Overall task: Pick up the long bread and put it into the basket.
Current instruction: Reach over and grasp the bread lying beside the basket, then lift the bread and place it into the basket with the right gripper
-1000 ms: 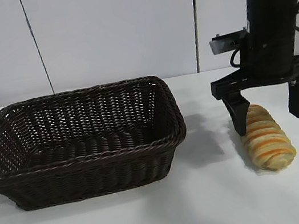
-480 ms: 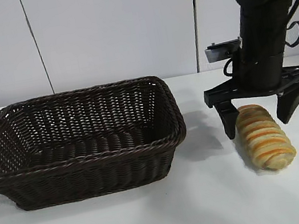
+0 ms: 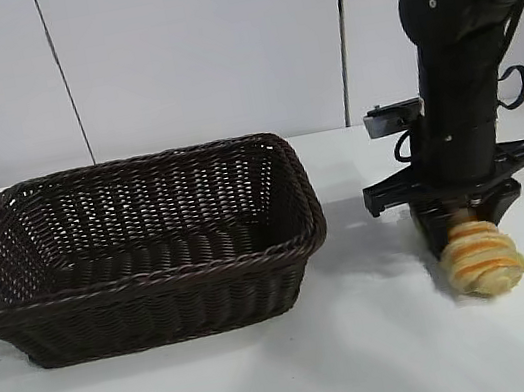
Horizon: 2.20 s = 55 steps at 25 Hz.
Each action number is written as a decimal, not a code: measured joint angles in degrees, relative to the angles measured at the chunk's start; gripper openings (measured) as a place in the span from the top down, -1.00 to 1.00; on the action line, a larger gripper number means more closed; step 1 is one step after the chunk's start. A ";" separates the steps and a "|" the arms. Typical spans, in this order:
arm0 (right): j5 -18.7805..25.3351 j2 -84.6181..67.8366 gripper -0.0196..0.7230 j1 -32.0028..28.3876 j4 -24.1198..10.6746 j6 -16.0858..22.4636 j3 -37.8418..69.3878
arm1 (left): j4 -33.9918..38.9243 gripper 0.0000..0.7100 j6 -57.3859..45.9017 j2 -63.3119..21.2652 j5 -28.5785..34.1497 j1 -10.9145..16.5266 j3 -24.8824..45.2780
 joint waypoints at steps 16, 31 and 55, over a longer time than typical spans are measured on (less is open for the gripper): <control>17.28 -11.24 0.55 2.31 4.84 -4.72 -25.26 | 0.00 -0.70 -0.07 0.00 0.00 0.00 0.00; 10.79 -6.29 0.58 24.44 9.03 -5.72 -29.73 | 0.00 -0.70 -0.08 0.00 0.00 0.00 0.00; -7.33 13.62 0.58 25.30 7.11 -3.38 -29.73 | 0.00 -0.70 -0.08 0.00 0.00 0.00 0.00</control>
